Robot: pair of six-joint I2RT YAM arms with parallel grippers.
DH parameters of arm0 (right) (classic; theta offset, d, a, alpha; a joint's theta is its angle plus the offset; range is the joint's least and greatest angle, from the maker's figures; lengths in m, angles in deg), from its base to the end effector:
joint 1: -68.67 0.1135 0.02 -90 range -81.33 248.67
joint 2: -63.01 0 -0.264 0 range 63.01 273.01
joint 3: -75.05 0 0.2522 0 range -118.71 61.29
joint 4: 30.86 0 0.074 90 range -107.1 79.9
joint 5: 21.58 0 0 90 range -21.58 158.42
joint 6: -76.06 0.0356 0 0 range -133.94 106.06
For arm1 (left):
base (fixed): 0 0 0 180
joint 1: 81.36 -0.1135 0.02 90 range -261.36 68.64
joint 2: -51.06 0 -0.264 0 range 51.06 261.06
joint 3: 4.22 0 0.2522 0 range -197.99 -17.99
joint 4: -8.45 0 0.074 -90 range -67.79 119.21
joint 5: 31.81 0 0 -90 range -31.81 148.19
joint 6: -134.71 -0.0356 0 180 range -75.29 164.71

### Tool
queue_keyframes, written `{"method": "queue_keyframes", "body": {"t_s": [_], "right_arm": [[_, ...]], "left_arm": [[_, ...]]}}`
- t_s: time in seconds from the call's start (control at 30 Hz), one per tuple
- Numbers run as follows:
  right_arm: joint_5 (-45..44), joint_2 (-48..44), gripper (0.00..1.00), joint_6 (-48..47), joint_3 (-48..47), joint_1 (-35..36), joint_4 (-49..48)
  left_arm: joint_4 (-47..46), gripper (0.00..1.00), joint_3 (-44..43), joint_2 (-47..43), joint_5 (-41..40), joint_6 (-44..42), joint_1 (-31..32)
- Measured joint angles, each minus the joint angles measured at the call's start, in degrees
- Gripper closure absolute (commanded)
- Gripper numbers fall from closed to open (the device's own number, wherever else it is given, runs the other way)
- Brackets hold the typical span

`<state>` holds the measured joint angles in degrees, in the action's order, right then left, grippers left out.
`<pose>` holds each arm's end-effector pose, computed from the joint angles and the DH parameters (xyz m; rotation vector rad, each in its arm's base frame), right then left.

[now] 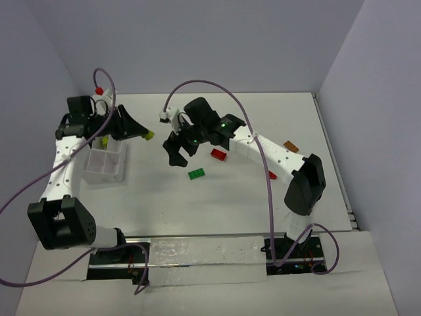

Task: Sort the legos into containers by color

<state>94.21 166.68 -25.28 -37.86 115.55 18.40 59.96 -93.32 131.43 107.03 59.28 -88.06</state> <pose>0.2707 0.3117 0.3423 -1.3394 1.8986 0.8324 0.2977 0.0080 0.3459 0.0228 2.2162 -1.0499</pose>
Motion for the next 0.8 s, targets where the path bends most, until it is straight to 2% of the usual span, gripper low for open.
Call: {"method": "queue_keyframes", "body": {"t_s": [0.17, 0.33, 0.57, 0.8], "right_arm": [[1.24, -0.96, 0.00, 0.98, 3.32, -5.94, -0.10], [1.44, -1.22, 0.00, 1.26, 4.95, -9.37, -0.03], [2.39, -1.32, 0.00, 1.26, 5.11, -9.38, 0.02], [2.42, -1.32, 0.00, 1.28, 5.11, -9.38, 0.03]], "left_arm": [[7.03, 1.00, -7.78, 2.25, -16.72, -19.45, -3.24], [9.56, 1.00, -10.33, 7.62, -30.13, -30.27, -3.61], [9.84, 1.00, -10.42, 14.47, -40.98, -36.98, -4.65], [9.22, 0.98, -10.42, 15.55, -45.96, -38.85, -5.00]]}}
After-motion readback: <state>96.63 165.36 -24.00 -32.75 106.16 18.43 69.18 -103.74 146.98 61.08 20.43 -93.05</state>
